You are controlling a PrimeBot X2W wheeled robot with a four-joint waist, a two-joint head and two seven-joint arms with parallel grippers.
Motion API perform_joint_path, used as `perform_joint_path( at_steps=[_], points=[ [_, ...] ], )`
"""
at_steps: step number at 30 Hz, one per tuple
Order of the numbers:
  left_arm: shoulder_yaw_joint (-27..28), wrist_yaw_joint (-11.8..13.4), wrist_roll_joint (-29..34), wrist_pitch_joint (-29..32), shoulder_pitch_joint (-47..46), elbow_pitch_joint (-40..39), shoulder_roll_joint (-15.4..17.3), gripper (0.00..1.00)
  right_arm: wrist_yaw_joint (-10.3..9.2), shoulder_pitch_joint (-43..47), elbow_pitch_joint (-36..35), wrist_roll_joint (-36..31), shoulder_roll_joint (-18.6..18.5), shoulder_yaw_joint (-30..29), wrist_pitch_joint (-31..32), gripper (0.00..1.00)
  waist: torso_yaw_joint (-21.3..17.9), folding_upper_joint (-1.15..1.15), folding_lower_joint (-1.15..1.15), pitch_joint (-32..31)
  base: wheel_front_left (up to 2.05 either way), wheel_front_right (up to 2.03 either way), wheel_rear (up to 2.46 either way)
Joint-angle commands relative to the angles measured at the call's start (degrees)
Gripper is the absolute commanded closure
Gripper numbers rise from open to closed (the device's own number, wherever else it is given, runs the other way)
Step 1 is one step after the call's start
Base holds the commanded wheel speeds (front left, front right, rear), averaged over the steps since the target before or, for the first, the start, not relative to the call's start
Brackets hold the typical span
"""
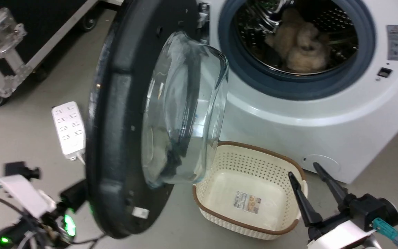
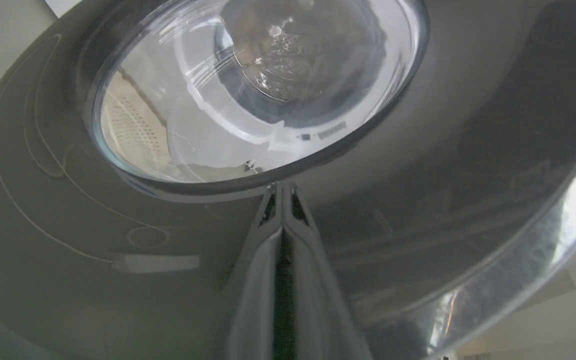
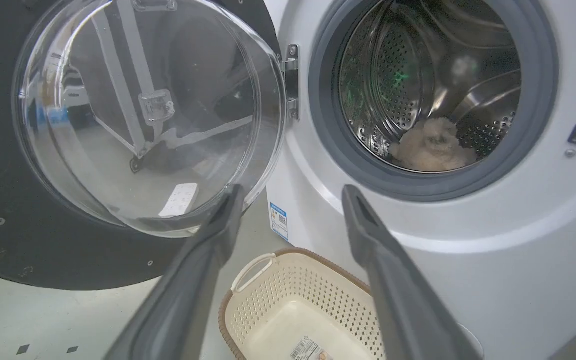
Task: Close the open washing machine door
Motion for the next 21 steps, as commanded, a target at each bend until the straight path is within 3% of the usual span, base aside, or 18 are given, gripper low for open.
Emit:
perform_joint_path(
  at_steps=[1,5,12,21],
  points=[
    [-1.1,0.0,-1.3,0.1,1.6,-0.9,-0.8,1.00,0.05,0.7,0.0,-0.4,0.2,-0.7,-0.3,0.00,-1.3,0.00,0.01,0.4,0.00,0.00,0.00],
    [-5.5,-0.3,-4.8,-1.6,5.1,-3.1,-1.5,1.00,0.05,0.2,-0.2,-0.7,0.3,-2.0,-0.3,0.00,-4.3,0.00,0.01,1.6,0.00,0.00,0.00],
    [-19.3,-2.0,-13.5,-9.8,9.8,-5.7,-1.6,1.00,0.05,-1.4,-0.8,-0.8,-0.4,-4.1,-0.3,0.00,-10.4,0.00,0.01,4.0,0.00,0.00,0.00],
    [-32.1,-6.2,-18.5,-22.6,5.1,-1.2,-1.6,1.00,0.05,-3.8,-1.0,-0.3,-0.2,-5.3,-0.3,0.00,-20.5,0.00,0.01,9.4,0.00,0.00,0.00]
  ],
)
